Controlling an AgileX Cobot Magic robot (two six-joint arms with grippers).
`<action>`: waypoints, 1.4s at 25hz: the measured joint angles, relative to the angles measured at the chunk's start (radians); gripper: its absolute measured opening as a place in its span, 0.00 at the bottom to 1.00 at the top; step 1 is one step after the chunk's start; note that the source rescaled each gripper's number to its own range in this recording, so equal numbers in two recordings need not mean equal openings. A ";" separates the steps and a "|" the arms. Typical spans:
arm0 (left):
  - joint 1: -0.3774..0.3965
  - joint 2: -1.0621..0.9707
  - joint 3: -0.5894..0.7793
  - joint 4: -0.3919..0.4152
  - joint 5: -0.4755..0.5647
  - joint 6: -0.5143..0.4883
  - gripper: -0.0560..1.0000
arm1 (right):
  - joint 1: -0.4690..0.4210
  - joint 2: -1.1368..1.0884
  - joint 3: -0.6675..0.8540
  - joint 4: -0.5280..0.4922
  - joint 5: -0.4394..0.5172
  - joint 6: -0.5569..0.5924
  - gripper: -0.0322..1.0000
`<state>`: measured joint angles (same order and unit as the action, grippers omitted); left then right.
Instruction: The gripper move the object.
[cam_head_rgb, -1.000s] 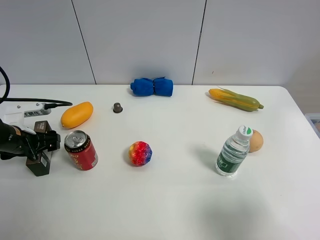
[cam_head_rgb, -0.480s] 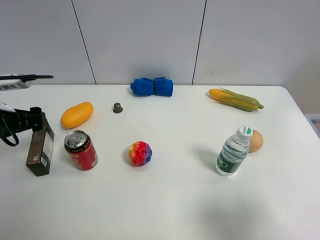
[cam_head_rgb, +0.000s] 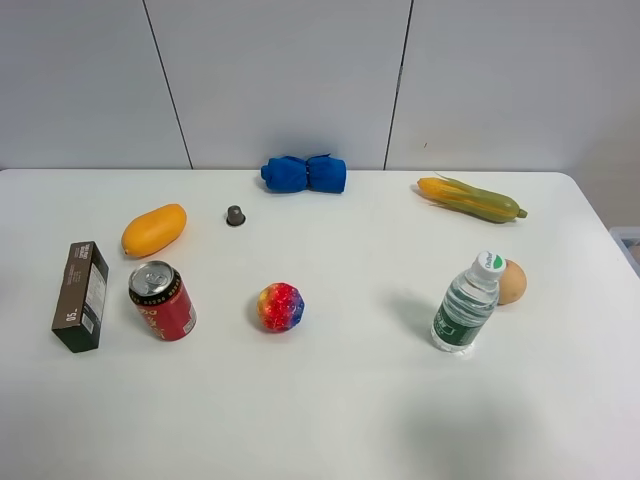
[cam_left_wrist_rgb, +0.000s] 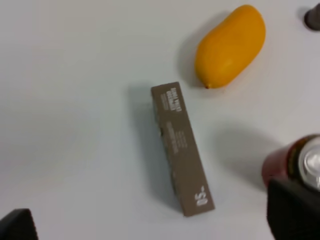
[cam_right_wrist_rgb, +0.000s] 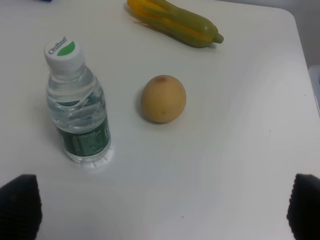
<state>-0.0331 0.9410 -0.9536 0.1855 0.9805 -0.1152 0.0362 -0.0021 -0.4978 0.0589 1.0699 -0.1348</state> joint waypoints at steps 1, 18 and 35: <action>0.000 -0.024 -0.017 0.000 0.036 0.018 0.88 | 0.000 0.000 0.000 0.000 0.000 0.000 1.00; 0.000 -0.307 -0.089 -0.104 0.230 0.213 0.88 | 0.000 0.000 0.000 0.000 0.000 0.000 1.00; 0.000 -0.762 0.181 -0.185 0.191 0.203 0.88 | 0.000 0.000 0.000 0.000 0.000 0.000 1.00</action>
<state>-0.0331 0.1790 -0.7725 0.0000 1.1711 0.0883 0.0362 -0.0021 -0.4978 0.0589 1.0699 -0.1348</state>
